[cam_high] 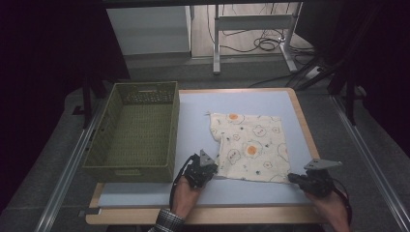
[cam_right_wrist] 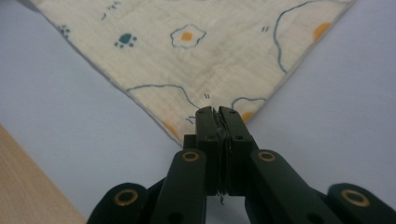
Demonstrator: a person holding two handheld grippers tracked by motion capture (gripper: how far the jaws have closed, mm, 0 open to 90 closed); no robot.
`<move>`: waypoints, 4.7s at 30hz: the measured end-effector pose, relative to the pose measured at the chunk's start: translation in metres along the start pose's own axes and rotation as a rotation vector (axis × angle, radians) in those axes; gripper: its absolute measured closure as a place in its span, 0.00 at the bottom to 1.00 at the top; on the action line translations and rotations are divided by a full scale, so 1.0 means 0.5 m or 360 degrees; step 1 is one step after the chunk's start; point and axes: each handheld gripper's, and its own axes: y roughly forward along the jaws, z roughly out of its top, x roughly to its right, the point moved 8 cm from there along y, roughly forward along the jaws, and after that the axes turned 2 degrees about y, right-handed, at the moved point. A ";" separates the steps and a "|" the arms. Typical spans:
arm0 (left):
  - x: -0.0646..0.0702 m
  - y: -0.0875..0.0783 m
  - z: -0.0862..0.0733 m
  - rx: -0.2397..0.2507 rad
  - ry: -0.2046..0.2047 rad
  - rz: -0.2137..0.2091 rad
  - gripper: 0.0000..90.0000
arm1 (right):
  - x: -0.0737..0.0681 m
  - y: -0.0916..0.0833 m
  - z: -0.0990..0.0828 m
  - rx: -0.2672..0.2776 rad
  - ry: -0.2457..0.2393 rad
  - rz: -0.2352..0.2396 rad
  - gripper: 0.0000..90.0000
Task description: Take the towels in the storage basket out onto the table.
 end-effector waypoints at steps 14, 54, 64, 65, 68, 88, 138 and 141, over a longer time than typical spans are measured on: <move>0.010 -0.044 -0.014 -0.0002 -0.0046 0.0004 0.69 | 0.004 -0.051 -0.027 0.0025 0.0038 -0.0004 0.80; -0.251 0.171 0.188 0.0010 -0.0153 0.0315 0.61 | 0.218 0.133 0.207 0.0122 0.0106 -0.0194 0.80; -0.283 0.202 0.191 0.0007 -0.0188 0.0336 0.61 | 0.257 0.184 0.241 0.0108 0.0175 -0.0270 0.86; -0.284 0.206 0.190 0.0006 -0.0198 0.0326 0.61 | 0.260 0.189 0.243 0.0106 0.0175 -0.0273 0.86; -0.288 0.213 0.189 0.0005 -0.0191 0.0336 0.61 | 0.265 0.203 0.254 0.0109 0.0186 -0.0277 0.86; -0.288 0.258 0.197 -0.0006 -0.0190 0.0258 0.84 | 0.275 0.245 0.271 0.0025 0.0198 -0.0284 0.96; -0.036 -0.009 0.066 0.0260 0.0075 0.0121 0.98 | 0.064 -0.031 0.079 0.0165 -0.0059 -0.0063 0.97; -0.025 -0.014 0.044 0.0241 0.0091 0.0105 0.98 | 0.050 -0.039 0.064 0.0158 -0.0069 -0.0056 0.97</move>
